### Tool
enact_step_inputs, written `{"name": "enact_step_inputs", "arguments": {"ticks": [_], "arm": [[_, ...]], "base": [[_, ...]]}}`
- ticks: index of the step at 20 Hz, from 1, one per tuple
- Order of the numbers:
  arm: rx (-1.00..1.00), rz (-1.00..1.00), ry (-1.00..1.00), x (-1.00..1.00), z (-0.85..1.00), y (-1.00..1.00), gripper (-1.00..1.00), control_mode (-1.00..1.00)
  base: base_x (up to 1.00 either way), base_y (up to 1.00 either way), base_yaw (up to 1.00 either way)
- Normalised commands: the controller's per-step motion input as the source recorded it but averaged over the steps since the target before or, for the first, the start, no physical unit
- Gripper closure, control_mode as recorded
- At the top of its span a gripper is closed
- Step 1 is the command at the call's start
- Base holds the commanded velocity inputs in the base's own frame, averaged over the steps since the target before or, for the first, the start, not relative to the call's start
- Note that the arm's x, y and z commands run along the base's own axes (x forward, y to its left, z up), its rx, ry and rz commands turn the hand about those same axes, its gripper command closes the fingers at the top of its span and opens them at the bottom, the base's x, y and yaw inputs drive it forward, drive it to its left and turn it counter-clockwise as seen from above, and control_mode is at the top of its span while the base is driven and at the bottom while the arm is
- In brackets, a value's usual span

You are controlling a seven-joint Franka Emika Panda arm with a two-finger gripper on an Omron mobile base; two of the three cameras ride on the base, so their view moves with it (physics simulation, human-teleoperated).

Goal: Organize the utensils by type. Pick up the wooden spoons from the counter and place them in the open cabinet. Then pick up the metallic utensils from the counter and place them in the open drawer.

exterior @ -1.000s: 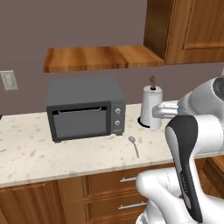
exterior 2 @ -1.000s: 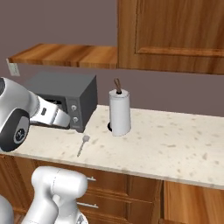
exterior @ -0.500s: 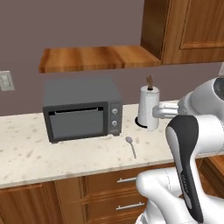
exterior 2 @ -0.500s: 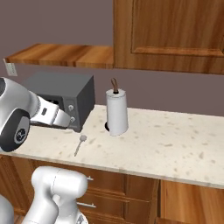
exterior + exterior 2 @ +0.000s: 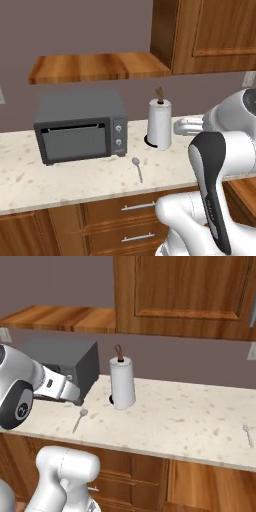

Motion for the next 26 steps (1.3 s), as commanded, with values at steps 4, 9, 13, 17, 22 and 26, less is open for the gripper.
{"name": "enact_step_inputs", "arguments": {"ticks": [4, 9, 13, 17, 22, 26], "arm": [[0.0, 0.0, 0.0, 0.0, 0.0, 0.0, -1.0, 1.0], [0.0, 0.0, 0.0, 0.0, 0.0, 0.0, -1.0, 1.0], [0.0, 0.0, 0.0, 0.0, 0.0, 0.0, -1.0, 1.0], [0.0, 0.0, 0.0, 0.0, 0.0, 0.0, -1.0, 1.0], [0.0, 0.0, 0.0, 0.0, 0.0, 0.0, -1.0, 1.0], [0.0, 0.0, 0.0, 0.0, 0.0, 0.0, -1.0, 1.0]], "base": [[-0.01, -0.28, 0.0], [0.0, -0.26, 0.0], [-0.01, -0.32, 0.0], [0.0, -0.42, 0.0], [0.0, -0.24, 0.0], [0.0, 0.0, 0.0]]}}
